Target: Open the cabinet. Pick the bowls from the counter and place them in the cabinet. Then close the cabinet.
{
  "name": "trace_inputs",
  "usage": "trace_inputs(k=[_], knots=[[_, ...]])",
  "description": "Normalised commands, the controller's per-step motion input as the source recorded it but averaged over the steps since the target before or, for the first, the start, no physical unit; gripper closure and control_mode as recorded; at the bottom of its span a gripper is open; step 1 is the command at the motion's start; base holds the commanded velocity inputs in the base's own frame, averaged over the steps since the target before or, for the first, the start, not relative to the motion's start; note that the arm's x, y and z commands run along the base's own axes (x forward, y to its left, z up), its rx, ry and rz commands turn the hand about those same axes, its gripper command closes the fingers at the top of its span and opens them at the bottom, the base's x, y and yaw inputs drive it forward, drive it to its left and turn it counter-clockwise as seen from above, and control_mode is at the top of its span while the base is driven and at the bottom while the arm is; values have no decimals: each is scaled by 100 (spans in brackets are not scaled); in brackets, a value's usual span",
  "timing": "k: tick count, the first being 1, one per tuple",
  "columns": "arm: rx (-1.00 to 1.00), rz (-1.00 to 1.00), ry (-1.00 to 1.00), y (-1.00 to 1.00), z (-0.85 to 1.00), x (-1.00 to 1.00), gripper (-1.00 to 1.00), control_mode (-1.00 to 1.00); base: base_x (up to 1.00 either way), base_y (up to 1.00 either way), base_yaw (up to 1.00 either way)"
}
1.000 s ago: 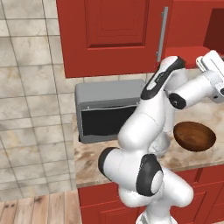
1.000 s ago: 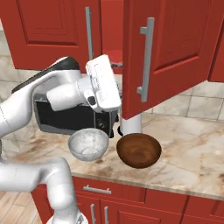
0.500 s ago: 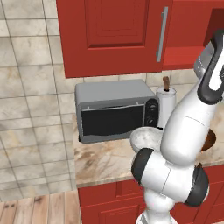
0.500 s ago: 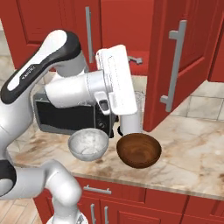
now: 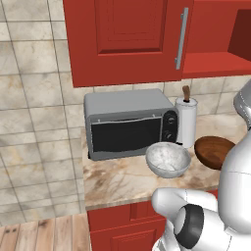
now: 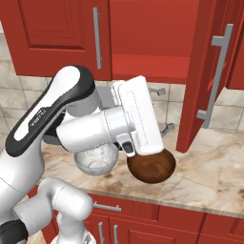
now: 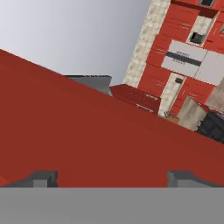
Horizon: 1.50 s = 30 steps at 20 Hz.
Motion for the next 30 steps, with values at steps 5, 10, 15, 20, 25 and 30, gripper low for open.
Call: trace_inputs(k=[5,10,15,20,25,30], knots=[[-34,1,39,100,65,-17,-100,-100,0,0,0],[-32,11,65,76,82,-11,-100,-100,0,0,0],[-15,14,45,62,10,-1,-100,-100,0,0,0],[-1,27,16,57,0,-2,-100,-100,0,0,0],[0,21,15,47,24,2,-100,-100,0,0,0],[-1,21,16,29,26,3,-100,-100,0,0,0]])
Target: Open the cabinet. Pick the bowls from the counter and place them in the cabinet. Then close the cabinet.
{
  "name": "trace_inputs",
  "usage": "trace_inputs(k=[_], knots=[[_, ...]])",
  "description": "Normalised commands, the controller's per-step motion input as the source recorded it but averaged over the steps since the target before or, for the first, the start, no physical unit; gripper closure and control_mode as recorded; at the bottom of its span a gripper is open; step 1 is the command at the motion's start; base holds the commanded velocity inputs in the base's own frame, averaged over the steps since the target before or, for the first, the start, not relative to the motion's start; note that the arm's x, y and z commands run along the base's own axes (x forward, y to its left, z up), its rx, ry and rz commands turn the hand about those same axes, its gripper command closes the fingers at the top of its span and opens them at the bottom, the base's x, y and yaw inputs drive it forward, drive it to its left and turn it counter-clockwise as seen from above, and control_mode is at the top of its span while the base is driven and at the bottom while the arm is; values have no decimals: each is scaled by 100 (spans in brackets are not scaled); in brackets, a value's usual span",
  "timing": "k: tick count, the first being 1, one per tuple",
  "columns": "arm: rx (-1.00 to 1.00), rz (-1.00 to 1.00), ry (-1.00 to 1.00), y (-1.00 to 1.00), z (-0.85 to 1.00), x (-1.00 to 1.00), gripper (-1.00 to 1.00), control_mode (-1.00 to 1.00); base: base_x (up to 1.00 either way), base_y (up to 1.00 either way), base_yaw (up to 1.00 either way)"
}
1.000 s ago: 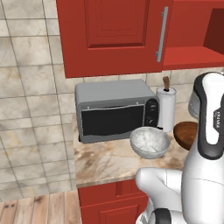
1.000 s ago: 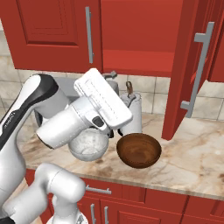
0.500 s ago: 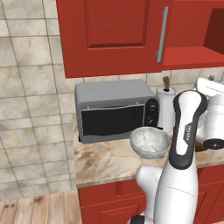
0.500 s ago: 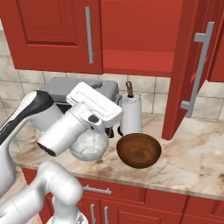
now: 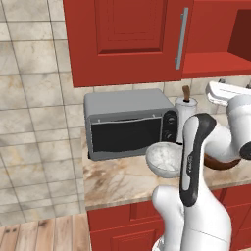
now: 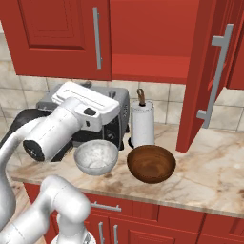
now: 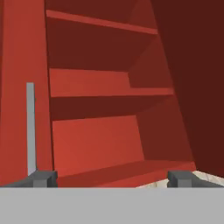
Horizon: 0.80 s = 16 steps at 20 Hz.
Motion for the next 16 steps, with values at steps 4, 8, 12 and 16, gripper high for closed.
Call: trace_inputs(k=[4,8,12,16], knots=[[0,10,11,34,13,0,-100,-100,0,0,0],[0,11,9,35,1,6,-100,-100,0,0,0],[0,12,4,37,0,26,-100,-100,0,0,0],[-8,12,-6,28,0,45,-100,-100,0,0,0]])
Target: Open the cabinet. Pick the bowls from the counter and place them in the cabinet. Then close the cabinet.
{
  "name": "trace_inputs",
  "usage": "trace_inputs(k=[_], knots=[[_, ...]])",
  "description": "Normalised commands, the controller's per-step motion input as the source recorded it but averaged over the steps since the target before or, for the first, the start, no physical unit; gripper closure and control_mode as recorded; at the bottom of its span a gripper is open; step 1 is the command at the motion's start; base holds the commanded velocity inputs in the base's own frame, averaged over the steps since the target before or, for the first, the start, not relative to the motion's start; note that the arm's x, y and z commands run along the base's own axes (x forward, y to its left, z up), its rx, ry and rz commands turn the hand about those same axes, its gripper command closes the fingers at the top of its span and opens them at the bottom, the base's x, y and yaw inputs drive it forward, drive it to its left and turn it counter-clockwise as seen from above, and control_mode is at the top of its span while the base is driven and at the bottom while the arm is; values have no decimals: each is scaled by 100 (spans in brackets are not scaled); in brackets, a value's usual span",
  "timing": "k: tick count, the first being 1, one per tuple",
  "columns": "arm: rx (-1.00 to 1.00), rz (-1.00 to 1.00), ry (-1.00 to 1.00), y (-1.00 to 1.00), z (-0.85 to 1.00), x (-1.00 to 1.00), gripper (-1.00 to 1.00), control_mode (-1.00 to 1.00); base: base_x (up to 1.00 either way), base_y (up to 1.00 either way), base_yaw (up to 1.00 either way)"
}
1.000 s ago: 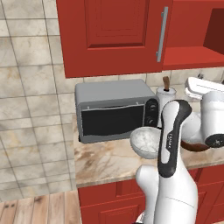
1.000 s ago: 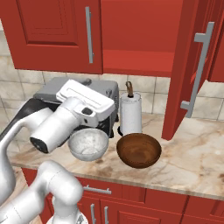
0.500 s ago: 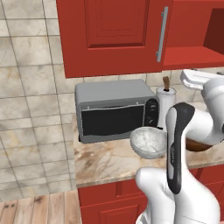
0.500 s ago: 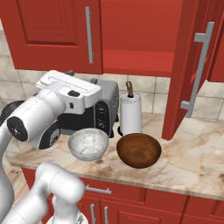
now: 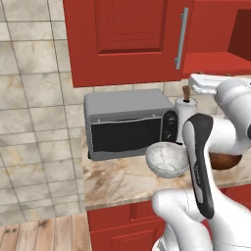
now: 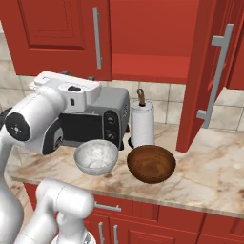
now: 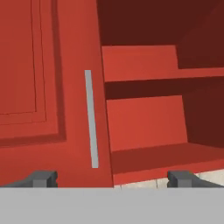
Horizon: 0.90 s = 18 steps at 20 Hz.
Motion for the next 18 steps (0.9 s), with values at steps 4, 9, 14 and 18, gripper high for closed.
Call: trace_inputs(k=[4,9,14,18], knots=[[-7,13,-11,17,-2,63,-100,-100,0,0,0],[-3,11,-5,20,-6,67,-100,-100,0,0,0],[0,7,0,3,-5,53,-100,-100,0,0,0],[0,0,1,-3,0,50,-100,-100,0,0,0]])
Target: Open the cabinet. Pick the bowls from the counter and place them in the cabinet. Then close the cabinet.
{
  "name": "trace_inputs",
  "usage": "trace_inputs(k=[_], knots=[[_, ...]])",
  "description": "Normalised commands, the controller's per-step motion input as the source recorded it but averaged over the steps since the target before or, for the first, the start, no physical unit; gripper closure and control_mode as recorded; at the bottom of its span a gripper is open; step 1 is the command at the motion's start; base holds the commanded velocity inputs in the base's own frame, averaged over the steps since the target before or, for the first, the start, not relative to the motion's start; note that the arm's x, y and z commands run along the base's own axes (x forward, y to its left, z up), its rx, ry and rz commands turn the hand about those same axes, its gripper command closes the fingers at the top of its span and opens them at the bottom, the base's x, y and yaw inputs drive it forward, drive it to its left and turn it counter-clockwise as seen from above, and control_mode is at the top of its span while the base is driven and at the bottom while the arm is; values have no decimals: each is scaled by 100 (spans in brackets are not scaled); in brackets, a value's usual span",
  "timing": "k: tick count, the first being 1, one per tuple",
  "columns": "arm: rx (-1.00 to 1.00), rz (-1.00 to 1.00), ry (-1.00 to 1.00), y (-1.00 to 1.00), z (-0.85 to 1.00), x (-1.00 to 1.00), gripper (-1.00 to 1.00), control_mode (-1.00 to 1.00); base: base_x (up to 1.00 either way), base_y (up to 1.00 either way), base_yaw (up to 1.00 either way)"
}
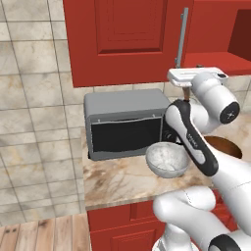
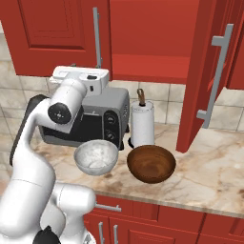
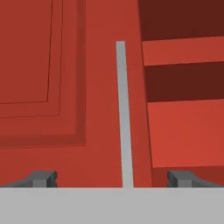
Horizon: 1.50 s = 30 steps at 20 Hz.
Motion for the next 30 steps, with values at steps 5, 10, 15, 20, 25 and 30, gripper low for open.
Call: trace_inputs(k=[5,10,15,20,25,30], knots=[[0,-1,0,-1,0,49,-100,-100,0,0,0],[0,-2,0,-7,0,53,-100,-100,0,0,0],[0,0,0,0,0,54,-100,-100,0,0,0],[0,0,0,-5,-4,56,-100,-100,0,0,0],[0,0,0,-11,-8,70,100,-100,0,0,0],[0,0,0,1,-6,72,100,-100,0,0,0]])
